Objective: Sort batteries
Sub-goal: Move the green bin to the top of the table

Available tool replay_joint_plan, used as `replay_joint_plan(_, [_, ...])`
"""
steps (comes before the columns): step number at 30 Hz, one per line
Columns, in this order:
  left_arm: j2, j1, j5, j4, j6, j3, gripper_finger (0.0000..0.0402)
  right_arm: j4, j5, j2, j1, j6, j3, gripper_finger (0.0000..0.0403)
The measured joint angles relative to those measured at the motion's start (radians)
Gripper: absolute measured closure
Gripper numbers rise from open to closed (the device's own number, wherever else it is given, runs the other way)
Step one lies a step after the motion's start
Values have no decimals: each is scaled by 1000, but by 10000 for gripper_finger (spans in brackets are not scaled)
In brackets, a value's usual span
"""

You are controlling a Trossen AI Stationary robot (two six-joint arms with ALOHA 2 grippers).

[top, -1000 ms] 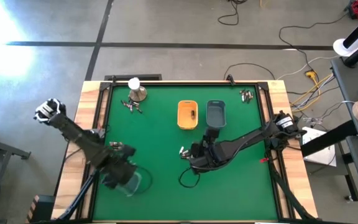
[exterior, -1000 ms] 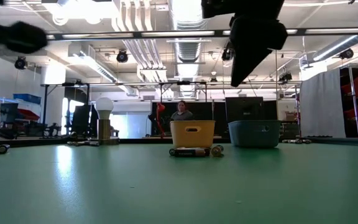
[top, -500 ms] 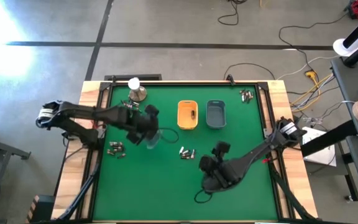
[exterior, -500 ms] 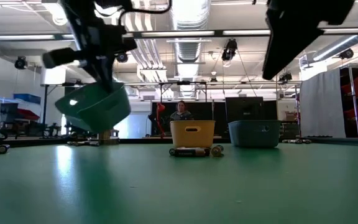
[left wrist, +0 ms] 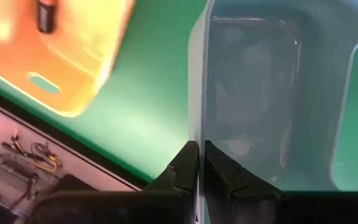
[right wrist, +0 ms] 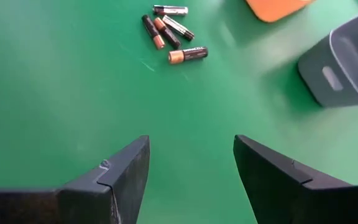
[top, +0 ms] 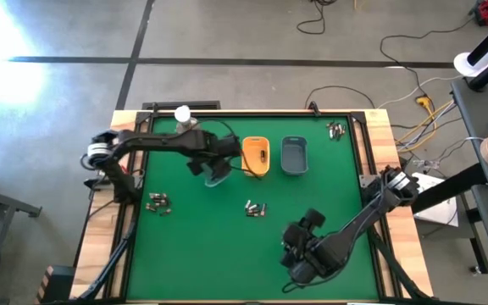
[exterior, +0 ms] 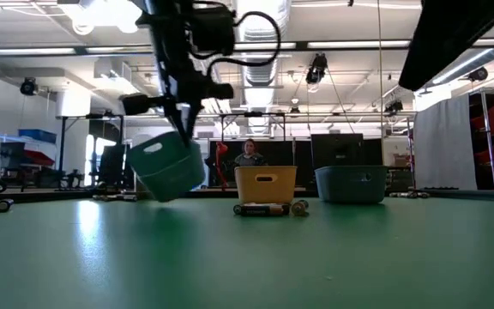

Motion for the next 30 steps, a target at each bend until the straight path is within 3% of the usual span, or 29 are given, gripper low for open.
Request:
replay_joint_plan(6, [65,29,32,-5,11,95,401,16,0,0,35,39,-7,177])
replay_joint_plan(13, [88,43,-49,-17,224,76,401,18,0,0,65,92,-41,177])
replay_joint_plan(30, [195,43,-45,62,358,74,402,39,0,1,68,129,-118,177])
